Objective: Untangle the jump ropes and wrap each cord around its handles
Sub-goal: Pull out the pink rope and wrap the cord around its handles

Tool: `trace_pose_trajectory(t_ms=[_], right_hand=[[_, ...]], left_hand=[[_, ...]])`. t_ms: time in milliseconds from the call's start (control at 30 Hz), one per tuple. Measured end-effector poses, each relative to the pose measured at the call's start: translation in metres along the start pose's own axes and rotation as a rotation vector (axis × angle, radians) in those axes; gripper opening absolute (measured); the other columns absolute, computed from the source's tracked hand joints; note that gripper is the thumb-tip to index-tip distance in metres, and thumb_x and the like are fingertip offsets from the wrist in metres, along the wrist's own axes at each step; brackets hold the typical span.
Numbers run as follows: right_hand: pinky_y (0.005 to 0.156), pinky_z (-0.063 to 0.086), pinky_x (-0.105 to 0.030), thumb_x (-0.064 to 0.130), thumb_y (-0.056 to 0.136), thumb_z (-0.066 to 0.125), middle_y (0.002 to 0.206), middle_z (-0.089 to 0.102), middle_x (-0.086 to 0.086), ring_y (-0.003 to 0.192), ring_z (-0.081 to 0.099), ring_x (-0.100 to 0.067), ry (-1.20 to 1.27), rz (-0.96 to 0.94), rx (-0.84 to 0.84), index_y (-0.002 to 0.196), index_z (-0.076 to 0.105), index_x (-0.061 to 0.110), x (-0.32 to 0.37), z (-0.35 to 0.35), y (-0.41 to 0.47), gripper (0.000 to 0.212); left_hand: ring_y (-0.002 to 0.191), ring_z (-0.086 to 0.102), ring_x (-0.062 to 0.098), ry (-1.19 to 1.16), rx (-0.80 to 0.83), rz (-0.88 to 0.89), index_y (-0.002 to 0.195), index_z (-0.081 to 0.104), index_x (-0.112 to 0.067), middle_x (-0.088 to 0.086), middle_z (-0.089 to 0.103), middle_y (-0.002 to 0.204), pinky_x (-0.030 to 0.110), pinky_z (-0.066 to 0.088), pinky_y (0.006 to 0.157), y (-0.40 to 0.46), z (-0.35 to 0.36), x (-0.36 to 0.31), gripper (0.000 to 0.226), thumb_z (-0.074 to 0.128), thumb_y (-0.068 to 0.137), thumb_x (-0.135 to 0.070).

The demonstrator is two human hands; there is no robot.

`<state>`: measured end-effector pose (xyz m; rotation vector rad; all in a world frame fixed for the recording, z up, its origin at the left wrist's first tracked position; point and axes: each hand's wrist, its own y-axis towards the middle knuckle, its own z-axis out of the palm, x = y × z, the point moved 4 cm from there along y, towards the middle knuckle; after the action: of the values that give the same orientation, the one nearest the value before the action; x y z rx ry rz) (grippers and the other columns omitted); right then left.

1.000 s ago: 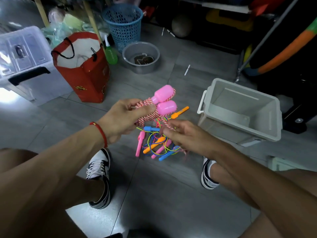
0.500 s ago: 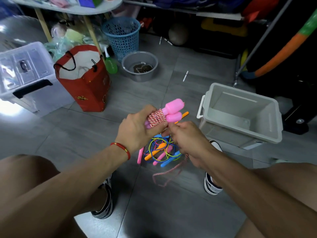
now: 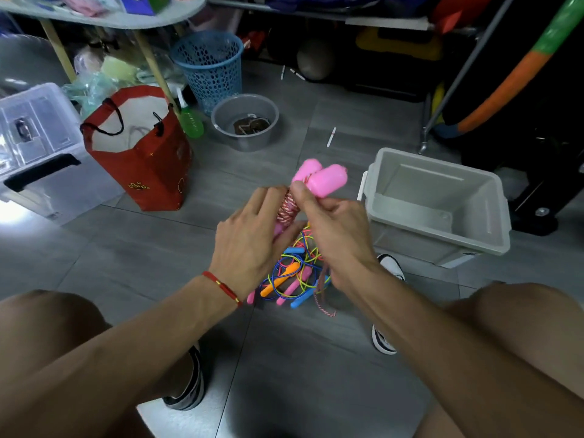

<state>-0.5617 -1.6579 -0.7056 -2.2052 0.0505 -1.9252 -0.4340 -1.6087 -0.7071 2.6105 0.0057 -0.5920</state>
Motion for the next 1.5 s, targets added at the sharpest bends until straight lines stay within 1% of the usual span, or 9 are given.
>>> trace_pose_trajectory(t_ms=[233, 400, 467, 633, 800, 967, 1133, 1333, 1500], right_hand=[[0.051, 0.034, -0.018, 0.030, 0.088, 0.075, 0.047, 0.050, 0.013, 0.047, 0.039, -0.001, -0.044, -0.106, 0.243, 0.062, 0.071, 0.014, 0.018, -0.014, 0.009, 0.031], [0.060, 0.048, -0.021, 0.019, 0.089, 0.073, 0.062, 0.071, -0.007, 0.058, 0.056, -0.005, 0.020, -0.108, 0.356, 0.079, 0.075, -0.001, 0.021, -0.016, 0.007, 0.023], [0.063, 0.048, -0.030, 0.030, 0.085, 0.078, 0.078, 0.073, -0.019, 0.066, 0.056, -0.009, -0.052, -0.136, 0.262, 0.078, 0.078, 0.010, 0.014, -0.016, 0.009, 0.022], [0.064, 0.056, -0.041, 0.044, 0.083, 0.077, 0.072, 0.075, -0.005, 0.062, 0.061, -0.010, -0.096, -0.106, 0.080, 0.075, 0.079, 0.023, 0.007, -0.015, 0.011, 0.023], [0.077, 0.061, -0.043, 0.027, 0.087, 0.076, 0.079, 0.078, -0.006, 0.073, 0.073, -0.022, 0.086, 0.027, 0.180, 0.084, 0.079, 0.014, 0.010, -0.012, 0.008, 0.014], [0.036, 0.038, -0.009, 0.004, 0.097, 0.059, 0.036, 0.051, 0.010, 0.031, 0.047, 0.001, 0.239, 0.095, 0.308, 0.077, 0.061, 0.000, 0.034, -0.011, -0.003, 0.019], [0.031, 0.034, -0.010, 0.001, 0.100, 0.050, 0.032, 0.044, 0.008, 0.025, 0.042, 0.000, 0.295, 0.148, 0.401, 0.091, 0.058, -0.008, 0.044, -0.012, -0.015, 0.014], [0.061, 0.047, -0.028, 0.055, 0.088, 0.068, 0.055, 0.066, 0.011, 0.051, 0.056, -0.004, -0.359, -0.015, 0.191, 0.078, 0.079, 0.021, 0.004, -0.017, 0.018, 0.037], [0.059, 0.042, -0.029, 0.028, 0.101, 0.048, 0.062, 0.059, -0.005, 0.060, 0.052, -0.018, -0.707, 0.004, 0.398, 0.087, 0.077, 0.015, 0.000, -0.006, 0.018, 0.035]], left_hand=[[0.071, 0.056, 0.018, -0.992, 0.341, -0.530, 0.110, 0.055, -0.009, 0.002, 0.066, 0.074, 0.046, 0.049, 0.078, 0.016, -0.003, 0.026, 0.049, 0.063, 0.084, -0.050], [0.083, 0.062, 0.036, -1.253, 0.701, -0.480, 0.120, 0.058, 0.004, 0.015, 0.070, 0.080, 0.042, 0.051, 0.082, 0.019, -0.002, 0.015, 0.040, 0.047, 0.100, -0.029], [0.074, 0.051, 0.035, -1.262, 0.648, -0.470, 0.116, 0.058, 0.006, 0.018, 0.061, 0.069, 0.040, 0.046, 0.077, 0.022, 0.000, 0.016, 0.037, 0.049, 0.099, -0.026], [0.054, 0.060, 0.006, -1.252, 0.479, -0.509, 0.117, 0.056, 0.006, -0.003, 0.068, 0.069, 0.019, 0.050, 0.055, 0.026, 0.006, 0.008, 0.020, 0.047, 0.102, -0.005], [0.096, 0.056, 0.031, -1.186, 0.461, -0.483, 0.130, 0.061, -0.008, 0.030, 0.063, 0.118, 0.047, 0.047, 0.080, 0.028, 0.002, 0.017, 0.042, 0.067, 0.091, -0.024], [0.082, 0.053, 0.017, -1.272, 0.544, -0.444, 0.137, 0.052, -0.007, 0.016, 0.058, 0.109, 0.029, 0.047, 0.068, 0.027, -0.002, 0.021, 0.047, 0.060, 0.095, -0.026], [0.068, 0.059, 0.019, -1.388, 0.780, -0.511, 0.125, 0.053, -0.010, 0.020, 0.057, 0.098, 0.034, 0.039, 0.064, 0.016, 0.001, 0.019, 0.048, 0.072, 0.085, -0.027], [0.066, 0.046, 0.015, -0.889, 0.548, -0.401, 0.092, 0.065, 0.001, 0.021, 0.053, 0.067, 0.026, 0.037, 0.060, 0.023, 0.005, 0.031, 0.027, 0.074, 0.089, -0.024], [0.059, 0.049, 0.008, -0.438, 0.472, -0.420, 0.079, 0.066, -0.017, -0.008, 0.060, 0.064, 0.023, 0.040, 0.055, 0.025, 0.013, 0.051, 0.025, 0.079, 0.080, -0.038]])
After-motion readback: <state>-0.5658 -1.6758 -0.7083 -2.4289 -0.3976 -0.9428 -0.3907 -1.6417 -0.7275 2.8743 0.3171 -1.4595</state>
